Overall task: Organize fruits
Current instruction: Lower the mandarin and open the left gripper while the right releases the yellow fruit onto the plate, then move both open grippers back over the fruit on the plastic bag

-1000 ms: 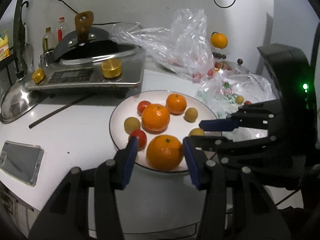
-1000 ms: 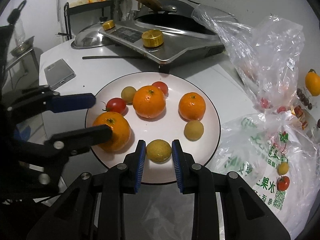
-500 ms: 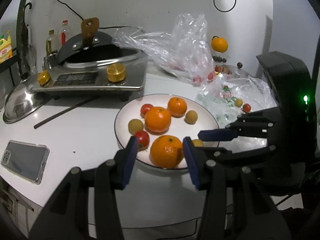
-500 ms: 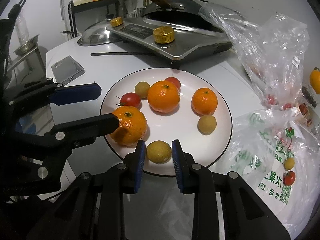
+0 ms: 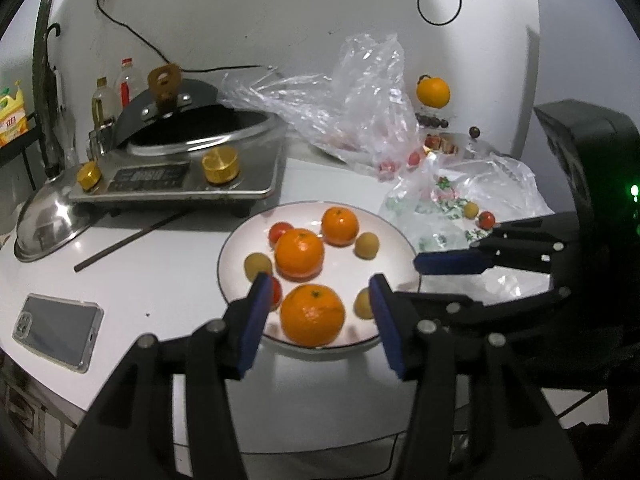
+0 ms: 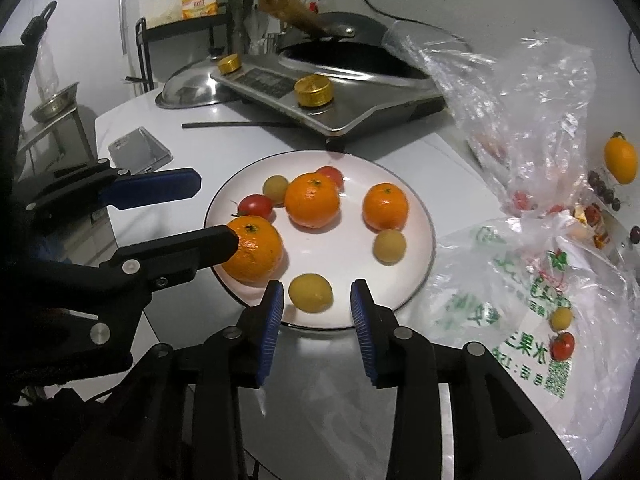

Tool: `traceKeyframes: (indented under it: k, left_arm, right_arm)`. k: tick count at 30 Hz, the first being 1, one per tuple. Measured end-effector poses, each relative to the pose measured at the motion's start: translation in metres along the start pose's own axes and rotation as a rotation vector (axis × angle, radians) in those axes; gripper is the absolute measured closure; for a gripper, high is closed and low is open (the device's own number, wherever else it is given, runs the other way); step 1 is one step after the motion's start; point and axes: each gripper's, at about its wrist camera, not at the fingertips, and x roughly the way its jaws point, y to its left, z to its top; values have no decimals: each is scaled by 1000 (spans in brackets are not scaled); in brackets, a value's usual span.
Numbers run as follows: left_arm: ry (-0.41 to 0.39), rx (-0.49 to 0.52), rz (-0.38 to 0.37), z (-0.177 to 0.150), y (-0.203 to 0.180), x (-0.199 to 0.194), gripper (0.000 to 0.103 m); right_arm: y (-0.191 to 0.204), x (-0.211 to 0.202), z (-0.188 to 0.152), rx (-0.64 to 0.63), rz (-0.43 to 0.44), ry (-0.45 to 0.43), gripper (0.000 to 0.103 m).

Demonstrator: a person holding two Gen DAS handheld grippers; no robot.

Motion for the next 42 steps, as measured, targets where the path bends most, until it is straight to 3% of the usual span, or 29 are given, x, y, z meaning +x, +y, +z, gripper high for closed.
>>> traceKeyframes:
  k: [3, 7, 23, 42]
  left_arm:
    - [-7, 8, 1, 4, -9, -1, 50]
    - [-15, 16, 1, 9, -22, -1, 36]
    - [-25, 50, -18, 31, -79, 7, 36]
    - [19, 95, -69, 50, -132, 50, 36]
  right_arm:
    - [-9, -10, -5, 13, -16, -17, 66]
    - [-24, -23, -12, 36, -34, -36, 66]
    - [-90, -63, -43, 122, -96, -93, 66]
    - [-163, -69, -74, 229, -151, -95, 66]
